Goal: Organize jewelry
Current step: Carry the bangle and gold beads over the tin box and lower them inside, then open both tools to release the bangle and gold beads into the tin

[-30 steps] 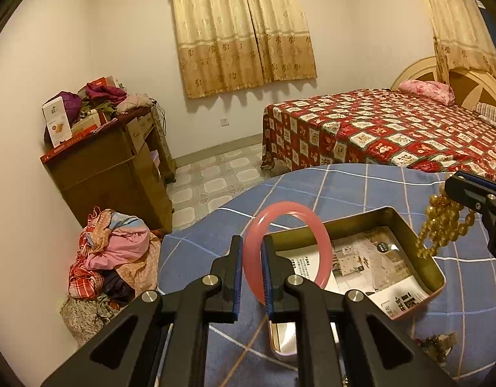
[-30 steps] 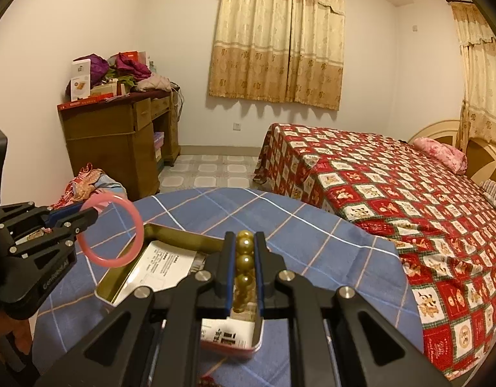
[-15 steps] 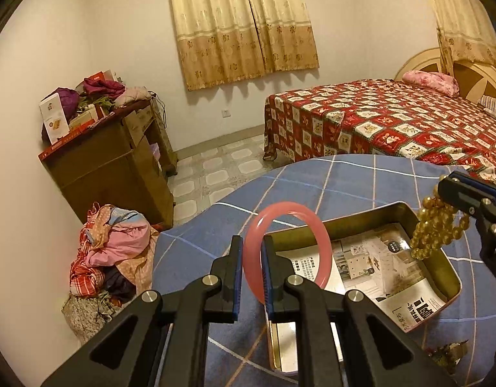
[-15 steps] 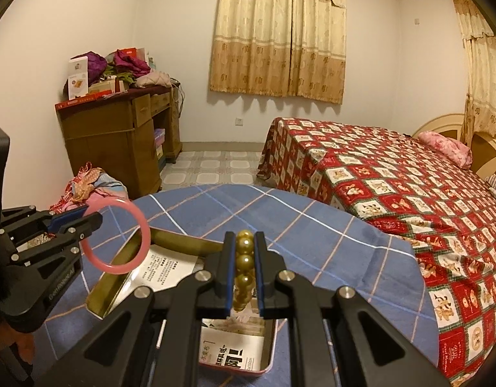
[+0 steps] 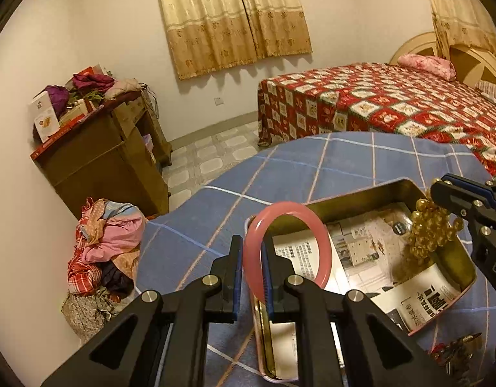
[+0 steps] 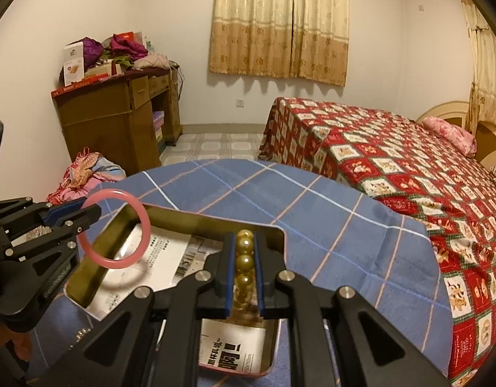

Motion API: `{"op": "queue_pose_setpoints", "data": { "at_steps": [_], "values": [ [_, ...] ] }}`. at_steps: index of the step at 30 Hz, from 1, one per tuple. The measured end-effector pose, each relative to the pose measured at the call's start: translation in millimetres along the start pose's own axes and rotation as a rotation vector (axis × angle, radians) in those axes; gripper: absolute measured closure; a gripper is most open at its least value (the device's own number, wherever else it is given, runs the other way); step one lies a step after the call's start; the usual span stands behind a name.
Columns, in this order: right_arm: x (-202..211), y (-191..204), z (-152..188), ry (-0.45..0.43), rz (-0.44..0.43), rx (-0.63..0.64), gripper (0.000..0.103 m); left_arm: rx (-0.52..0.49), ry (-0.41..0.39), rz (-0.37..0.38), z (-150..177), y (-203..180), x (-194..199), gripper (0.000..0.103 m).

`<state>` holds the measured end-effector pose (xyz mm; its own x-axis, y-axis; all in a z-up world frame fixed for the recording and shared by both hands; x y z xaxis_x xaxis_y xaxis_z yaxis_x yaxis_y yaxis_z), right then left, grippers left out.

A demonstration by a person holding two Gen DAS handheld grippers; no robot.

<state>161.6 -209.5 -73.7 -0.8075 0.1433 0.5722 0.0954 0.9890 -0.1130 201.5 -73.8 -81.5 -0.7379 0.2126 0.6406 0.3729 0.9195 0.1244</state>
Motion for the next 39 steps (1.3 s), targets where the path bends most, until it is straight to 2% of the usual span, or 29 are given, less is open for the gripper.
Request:
{"op": "queue_pose_setpoints", "data": {
  "at_steps": [9, 10, 12, 14, 15, 17, 22, 25, 30, 33, 39],
  "values": [
    [-12.6, -3.0, 9.7, 0.052, 0.015, -0.002, 0.089, -0.035, 0.029, -0.004, 6.6, -7.7, -10.4, 0.092],
    [-11.7, -3.9, 10.7, 0.049, 0.026, -0.002, 0.089, -0.039, 0.030, -0.011, 7.9, -8.0, -10.5, 0.088],
    [-12.3, -5.4, 12.0, 0.057, 0.022, -0.001, 0.085, -0.040, 0.031, -0.020, 9.6, -8.2, -10.4, 0.069],
    [-10.6, -6.1, 14.1, 0.058, 0.027, 0.001, 0.078, -0.037, 0.013, -0.041, 11.0, -8.3, -7.1, 0.024],
    [-10.5, -6.4, 14.7, 0.057, 0.028, -0.001, 0.070, -0.038, -0.008, -0.055, 10.8, -8.2, -3.7, 0.022],
    [-7.6, -8.4, 16.6, 0.054, 0.030, -0.011, 0.065, -0.048, -0.026, -0.045, 11.7, -9.0, 1.9, 0.021],
    [-3.3, -15.6, 21.0, 0.061, 0.052, -0.029, 0.064, -0.039, -0.011, -0.062, 16.9, -2.9, 3.8, 0.021],
    [2.4, -20.5, 23.1, 0.057, 0.068, -0.043, 0.054, -0.033, 0.003, -0.083, 23.4, 2.5, 4.5, 0.021],
    [16.3, -27.2, 28.9, 0.054, 0.077, -0.058, 0.053, -0.002, 0.016, -0.090, 35.9, 14.7, 13.3, 0.021],
    [25.9, -31.5, 35.0, 0.049, 0.084, -0.066, 0.046, 0.016, 0.021, -0.093, 48.2, 20.4, 24.1, 0.022],
    [46.4, -31.6, 58.4, 0.056, 0.096, -0.071, 0.045, 0.060, 0.021, -0.073, 73.1, 20.4, 53.9, 0.021]
  ]
}}
Point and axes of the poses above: each gripper's, at about its wrist camera, not at the fingertips, and x roughly against the way its jaws point, y to its left, z to its underside, the point moved 1 cm from there along -x, roughly the way its jaws point, and after that the axes turned 8 degrees about z, right-handed, at the moved point
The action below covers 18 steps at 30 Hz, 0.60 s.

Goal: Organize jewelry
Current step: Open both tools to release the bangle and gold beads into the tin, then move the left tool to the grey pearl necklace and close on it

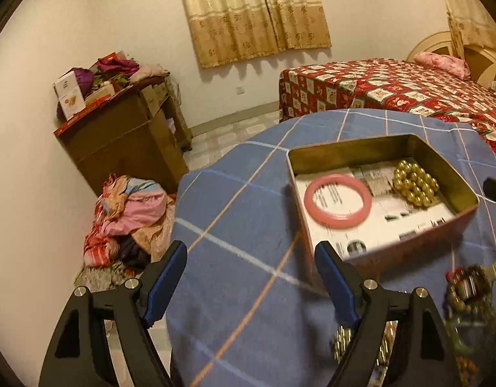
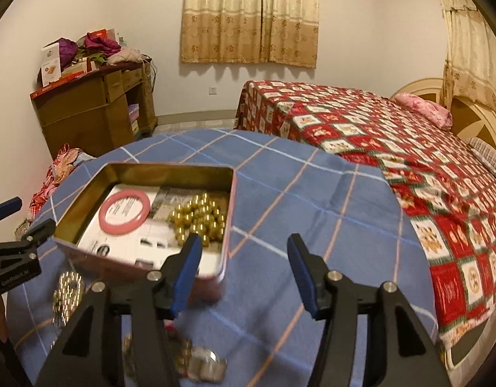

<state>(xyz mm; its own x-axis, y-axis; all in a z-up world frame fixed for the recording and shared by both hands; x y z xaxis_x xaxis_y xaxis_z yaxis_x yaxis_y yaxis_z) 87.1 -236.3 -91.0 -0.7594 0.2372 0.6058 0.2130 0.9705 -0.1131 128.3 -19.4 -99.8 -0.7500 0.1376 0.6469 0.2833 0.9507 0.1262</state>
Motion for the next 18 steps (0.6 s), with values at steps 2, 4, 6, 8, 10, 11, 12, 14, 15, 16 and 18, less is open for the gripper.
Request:
{"op": "queue_pose_setpoints", "data": {
  "at_steps": [2, 4, 6, 8, 10, 11, 12, 14, 15, 16, 18],
  "values": [
    [5.1, -0.5, 10.5, 0.004, 0.004, 0.007, 0.044, 0.018, -0.016, 0.026, 7.1, -1.6, 12.0, 0.021],
    [10.7, -1.0, 21.1, 0.006, 0.007, 0.008, 0.042, 0.011, -0.022, 0.040, 13.3, -6.5, 20.1, 0.021],
    [14.7, -2.4, 28.0, 0.006, 0.009, 0.007, 0.041, 0.003, -0.015, 0.045, 18.7, -11.9, 22.4, 0.021],
    [19.4, -3.6, 36.7, 0.005, 0.014, 0.012, 0.041, 0.002, -0.003, 0.061, 22.4, -15.7, 21.3, 0.021],
    [21.3, -7.6, 42.1, 0.009, 0.027, 0.013, 0.041, -0.011, 0.006, 0.066, 24.6, -22.0, 18.8, 0.022],
    [21.8, -9.8, 44.0, 0.010, 0.033, 0.011, 0.041, -0.012, 0.007, 0.071, 25.1, -23.6, 18.3, 0.022],
    [21.6, -13.4, 45.4, 0.014, 0.040, 0.003, 0.040, -0.012, 0.008, 0.084, 25.4, -26.4, 17.6, 0.022],
    [21.1, -20.1, 47.5, 0.018, 0.053, -0.017, 0.040, -0.024, 0.015, 0.100, 28.1, -32.3, 15.5, 0.022],
    [20.0, -23.8, 48.2, 0.021, 0.062, -0.032, 0.037, -0.030, 0.020, 0.106, 29.0, -35.6, 13.3, 0.022],
    [20.2, -25.0, 49.8, 0.023, 0.063, -0.039, 0.036, -0.033, 0.026, 0.115, 30.0, -38.1, 11.2, 0.022],
    [17.8, -27.2, 51.9, 0.026, 0.061, -0.051, 0.035, -0.037, 0.043, 0.129, 32.4, -42.9, 5.8, 0.022]
  ]
}}
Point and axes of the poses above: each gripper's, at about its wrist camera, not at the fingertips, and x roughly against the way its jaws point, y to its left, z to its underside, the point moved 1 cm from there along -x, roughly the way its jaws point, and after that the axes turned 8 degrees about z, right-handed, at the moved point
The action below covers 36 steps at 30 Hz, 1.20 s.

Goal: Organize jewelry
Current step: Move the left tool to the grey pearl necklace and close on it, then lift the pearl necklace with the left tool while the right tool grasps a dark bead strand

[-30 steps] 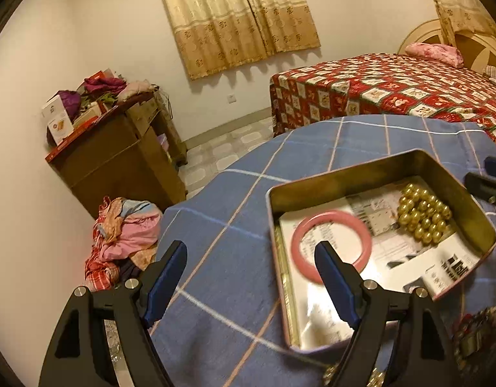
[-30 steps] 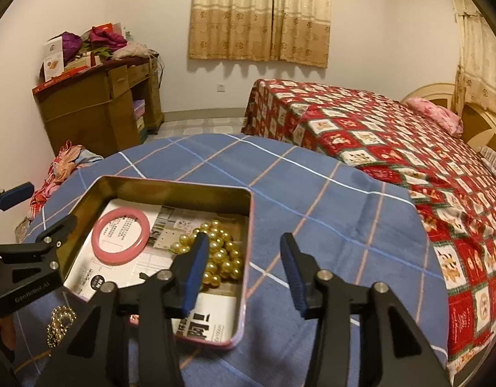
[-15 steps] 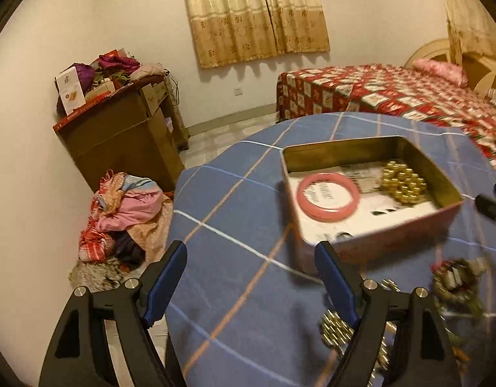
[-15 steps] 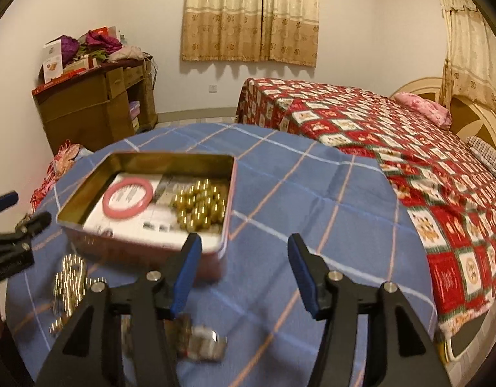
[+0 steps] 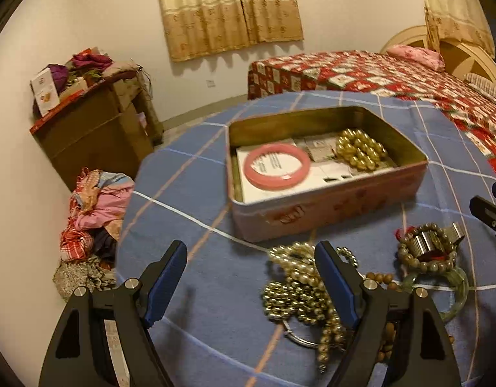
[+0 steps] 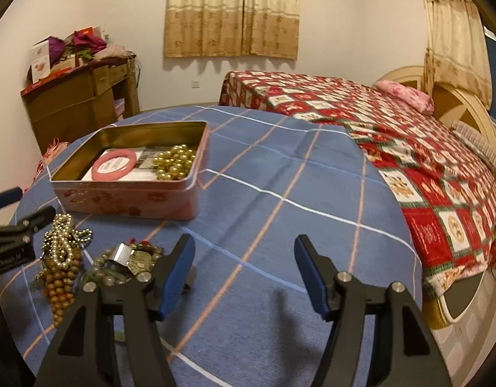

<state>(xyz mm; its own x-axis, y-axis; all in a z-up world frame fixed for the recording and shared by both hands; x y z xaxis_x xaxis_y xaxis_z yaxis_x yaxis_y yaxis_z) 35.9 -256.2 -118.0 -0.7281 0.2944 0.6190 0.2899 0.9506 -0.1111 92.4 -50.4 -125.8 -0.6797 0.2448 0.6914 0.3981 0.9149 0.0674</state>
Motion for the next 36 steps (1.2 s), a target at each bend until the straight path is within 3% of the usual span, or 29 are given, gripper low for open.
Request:
{"op": "queue_pose_setpoints", "data": {
  "at_steps": [4, 6, 8, 10, 12, 13, 20, 24, 25, 27, 28, 29, 31, 36],
  "values": [
    [-0.1, 4.5, 4.8, -0.001, 0.006, 0.015, 0.035, -0.001, 0.012, 0.030, 1.1, -3.1, -6.7, 0.022],
    [2.7, 6.2, 5.0, -0.016, 0.010, 0.023, 0.033, -0.005, 0.010, 0.065, 0.5, -4.4, -6.7, 0.037],
    [2.7, 6.3, 5.4, -0.016, 0.012, 0.025, 0.032, 0.006, 0.018, 0.129, 0.2, -4.6, -6.9, 0.065],
    [3.0, 4.6, 6.6, -0.015, 0.009, 0.018, 0.032, -0.011, 0.018, 0.142, 1.1, -8.8, -5.1, 0.071],
    [3.1, 3.7, 7.3, -0.013, 0.007, 0.014, 0.032, -0.019, 0.002, 0.144, 1.8, -10.4, -1.0, 0.089],
    [3.0, 3.3, 7.5, -0.013, 0.006, 0.012, 0.032, -0.009, 0.000, 0.155, 1.1, -9.1, 0.2, 0.103],
    [2.4, 3.1, 7.3, -0.010, 0.008, 0.012, 0.032, 0.016, -0.059, 0.166, -5.2, 3.3, 23.1, 0.103],
    [3.2, 3.6, 7.4, -0.011, 0.009, 0.008, 0.032, -0.009, -0.054, 0.155, -5.4, -0.1, 24.6, 0.103],
    [3.5, 3.6, 7.7, -0.011, 0.010, 0.009, 0.032, -0.005, -0.040, 0.166, -4.3, -1.6, 21.7, 0.100],
    [2.8, 4.4, 6.8, -0.010, 0.013, 0.015, 0.032, 0.008, -0.008, 0.196, -2.3, -4.4, 15.5, 0.071],
    [2.8, 4.6, 6.6, -0.010, 0.014, 0.016, 0.032, 0.016, -0.004, 0.188, -0.8, -5.8, 13.5, 0.044],
    [3.2, 4.2, 6.7, -0.012, 0.015, 0.017, 0.031, 0.018, -0.015, 0.177, 0.1, -6.4, 14.4, 0.029],
    [2.9, 4.3, 6.6, -0.011, 0.014, 0.017, 0.030, 0.017, -0.036, 0.172, 0.3, -7.8, 16.6, 0.028],
    [3.1, 4.6, 6.9, -0.013, 0.015, 0.023, 0.030, 0.028, 0.025, 0.200, -0.5, -9.4, 0.0, 0.029]
  ]
}}
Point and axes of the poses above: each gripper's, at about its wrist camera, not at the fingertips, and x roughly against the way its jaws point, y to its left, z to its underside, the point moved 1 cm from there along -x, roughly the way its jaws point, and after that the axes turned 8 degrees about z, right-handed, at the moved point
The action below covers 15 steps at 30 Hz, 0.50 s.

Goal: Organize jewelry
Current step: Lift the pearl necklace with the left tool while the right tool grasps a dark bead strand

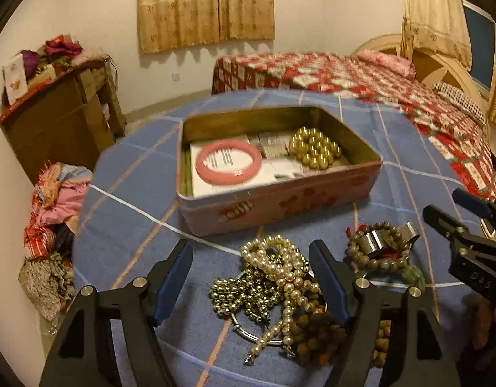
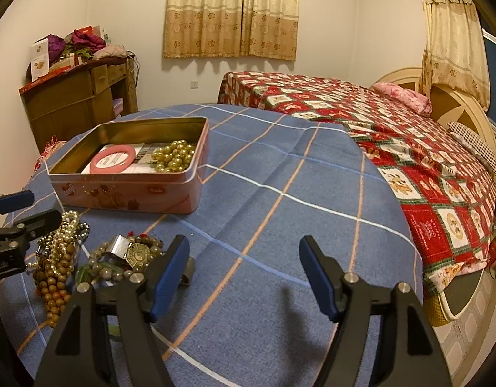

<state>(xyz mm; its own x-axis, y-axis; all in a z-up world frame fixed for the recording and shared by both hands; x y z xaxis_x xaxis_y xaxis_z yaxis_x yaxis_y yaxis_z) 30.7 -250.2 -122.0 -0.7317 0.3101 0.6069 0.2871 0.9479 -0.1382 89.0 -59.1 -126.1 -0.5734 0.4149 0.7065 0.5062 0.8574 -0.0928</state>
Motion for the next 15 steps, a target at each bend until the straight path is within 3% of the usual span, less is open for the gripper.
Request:
{"op": "queue_pose_setpoints", "data": {
  "at_steps": [1, 4, 6, 8, 10, 15],
  "values": [
    [0.3, 0.3, 0.4, 0.000, 0.001, 0.004, 0.030, 0.011, 0.020, 0.009, 1.3, 1.3, -6.3, 0.031],
    [-0.1, 1.2, 1.0, 0.003, 0.002, 0.011, 0.030, 0.009, 0.043, 0.062, 0.7, -1.6, -11.8, 0.062],
    [-0.2, 2.0, 0.9, 0.004, 0.003, 0.012, 0.030, 0.000, 0.043, 0.070, 1.9, -4.9, -12.9, 0.072],
    [-0.1, 1.5, 1.0, 0.001, 0.001, 0.010, 0.030, -0.002, 0.031, 0.080, 1.8, -6.6, -9.2, 0.088],
    [-0.7, 1.6, 0.7, 0.004, 0.001, 0.008, 0.030, -0.006, 0.000, 0.084, 0.9, -8.3, -0.7, 0.097],
    [0.0, 2.7, -0.8, 0.000, -0.002, 0.003, 0.030, -0.017, -0.079, 0.096, -6.2, -10.3, 25.7, 0.097]
  ]
}}
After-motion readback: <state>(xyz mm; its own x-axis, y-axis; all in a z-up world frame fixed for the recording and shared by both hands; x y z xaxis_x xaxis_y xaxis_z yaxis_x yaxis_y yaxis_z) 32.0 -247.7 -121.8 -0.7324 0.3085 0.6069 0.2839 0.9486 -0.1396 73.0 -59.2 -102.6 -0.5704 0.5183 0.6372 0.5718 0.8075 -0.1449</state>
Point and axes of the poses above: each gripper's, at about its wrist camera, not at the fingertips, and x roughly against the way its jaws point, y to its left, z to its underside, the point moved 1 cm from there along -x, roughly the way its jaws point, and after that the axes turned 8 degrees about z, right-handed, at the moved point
